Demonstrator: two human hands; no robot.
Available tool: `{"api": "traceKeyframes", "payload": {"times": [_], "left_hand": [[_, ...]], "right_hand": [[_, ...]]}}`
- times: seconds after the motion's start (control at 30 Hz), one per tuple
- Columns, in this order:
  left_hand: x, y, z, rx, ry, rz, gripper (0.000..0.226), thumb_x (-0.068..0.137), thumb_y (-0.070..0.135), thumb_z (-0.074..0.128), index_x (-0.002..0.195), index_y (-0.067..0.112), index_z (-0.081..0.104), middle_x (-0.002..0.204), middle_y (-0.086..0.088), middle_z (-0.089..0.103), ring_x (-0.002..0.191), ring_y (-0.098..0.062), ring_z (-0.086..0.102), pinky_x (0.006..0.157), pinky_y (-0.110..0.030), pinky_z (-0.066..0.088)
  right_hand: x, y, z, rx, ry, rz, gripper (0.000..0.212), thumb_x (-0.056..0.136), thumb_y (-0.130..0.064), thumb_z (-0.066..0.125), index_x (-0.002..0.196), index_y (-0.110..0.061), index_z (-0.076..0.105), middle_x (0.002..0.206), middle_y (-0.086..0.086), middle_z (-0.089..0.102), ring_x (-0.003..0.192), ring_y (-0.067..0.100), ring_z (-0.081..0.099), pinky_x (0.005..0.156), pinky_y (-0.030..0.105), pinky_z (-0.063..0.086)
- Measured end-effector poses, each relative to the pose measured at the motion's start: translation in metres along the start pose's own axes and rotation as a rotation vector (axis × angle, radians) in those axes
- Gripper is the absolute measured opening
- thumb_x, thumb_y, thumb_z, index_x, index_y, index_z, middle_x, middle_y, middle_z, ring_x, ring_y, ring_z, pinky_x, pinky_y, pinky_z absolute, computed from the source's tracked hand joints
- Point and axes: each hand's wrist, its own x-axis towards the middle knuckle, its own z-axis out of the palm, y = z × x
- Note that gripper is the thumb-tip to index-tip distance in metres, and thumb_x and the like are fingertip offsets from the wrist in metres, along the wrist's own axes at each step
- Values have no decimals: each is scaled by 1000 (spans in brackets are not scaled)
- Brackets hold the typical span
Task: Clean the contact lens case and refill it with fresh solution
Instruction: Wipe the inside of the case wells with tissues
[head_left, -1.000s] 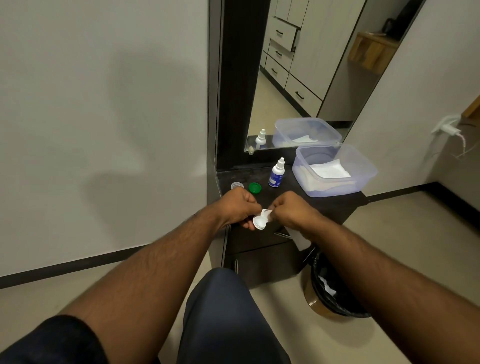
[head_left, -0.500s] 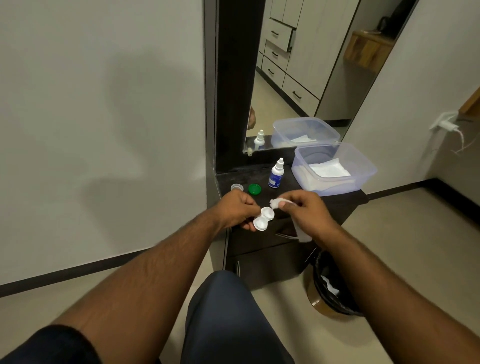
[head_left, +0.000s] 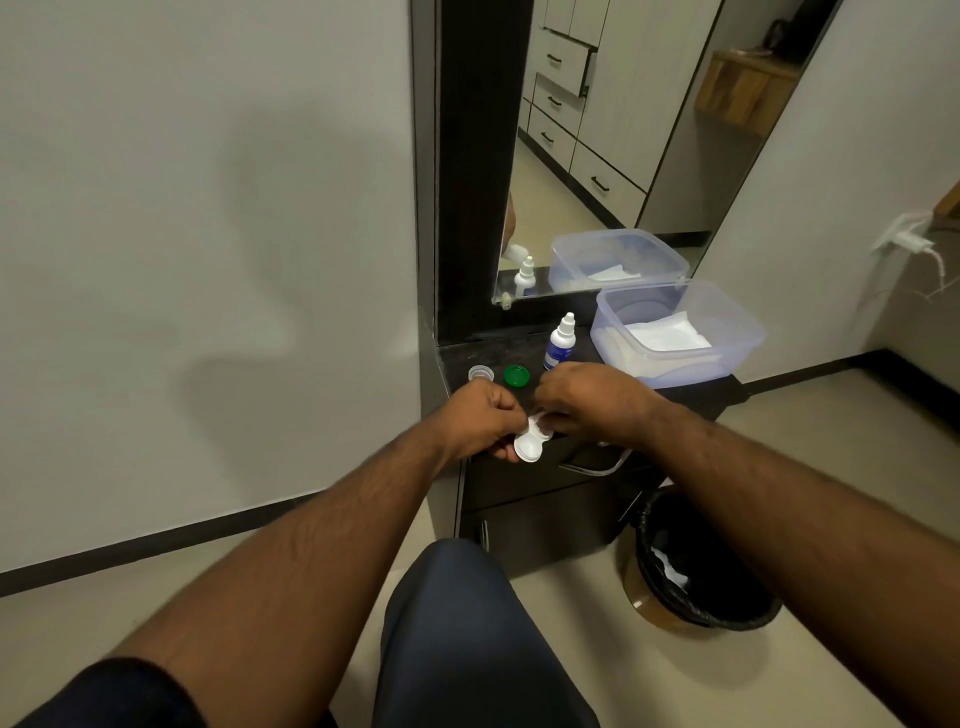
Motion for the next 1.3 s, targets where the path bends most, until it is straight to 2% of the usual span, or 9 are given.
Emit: {"api": "traceKeyframes", "payload": {"times": [0.23,0.33,0.43,0.53,0.63,0.73,0.93,1.17,1.3], "left_hand": [[-1,3,4,31,43,14,14,88,3,59,86,-8,67,79,-23,70,49,-11,62,47,-18,51],[-2,1,7,29,93,22,13,87,5,60,80,-4,67,74,-19,70,48,-11,62,47,-19,51],[-2,3,8,37,113,3,12,86,7,62,76,2,68,67,-11,69,48,-9,62,47,-19,50],[-1,5,7,38,113,-37,12,86,7,64,75,2,68,62,-8,67,46,-8,62,45,-17,47],[-1,8,7,57,101,-65,15,85,6,65,70,6,67,61,-8,67,46,-8,63,45,-18,48],[0,8,8,41,117,-85,14,85,5,63,72,4,68,61,-8,67,45,-8,62,44,-18,47],[-2,8,4,-30,84,-76,14,86,2,61,74,3,68,62,-9,67,47,-9,63,46,-18,50],[-4,10,-6,-62,15,-112,8,88,2,61,88,0,69,73,-11,70,54,-9,66,50,-17,52],[-4,10,-5,-68,23,-116,9,87,3,62,89,-2,69,73,-12,70,54,-10,66,51,-18,53]], "right_hand": [[-8,-7,25,440,291,423,11,77,-29,71,79,-19,68,80,-4,67,75,12,59,63,29,44],[-5,-14,35,686,377,662,18,67,-25,76,61,-17,62,64,-1,65,65,16,62,63,38,53],[3,-22,35,784,357,819,24,66,-21,77,58,-18,54,65,3,63,70,22,63,66,39,54],[9,-26,27,759,199,880,22,70,-20,75,65,-19,54,76,4,65,75,20,62,69,35,52],[4,-21,20,801,67,861,17,71,-16,74,70,-16,58,79,6,64,76,19,61,73,36,52],[-14,-16,19,984,74,820,9,73,-7,72,73,-11,64,75,7,68,71,16,63,73,35,55],[-39,-16,39,1111,495,574,16,77,-9,74,90,-18,72,83,3,71,72,9,63,67,22,51],[-36,-24,48,808,605,448,21,83,-15,70,103,-17,73,94,-4,67,87,6,62,79,20,48],[-35,-27,45,582,465,295,29,87,-24,66,111,-10,70,95,3,61,87,14,58,76,31,49]]}}
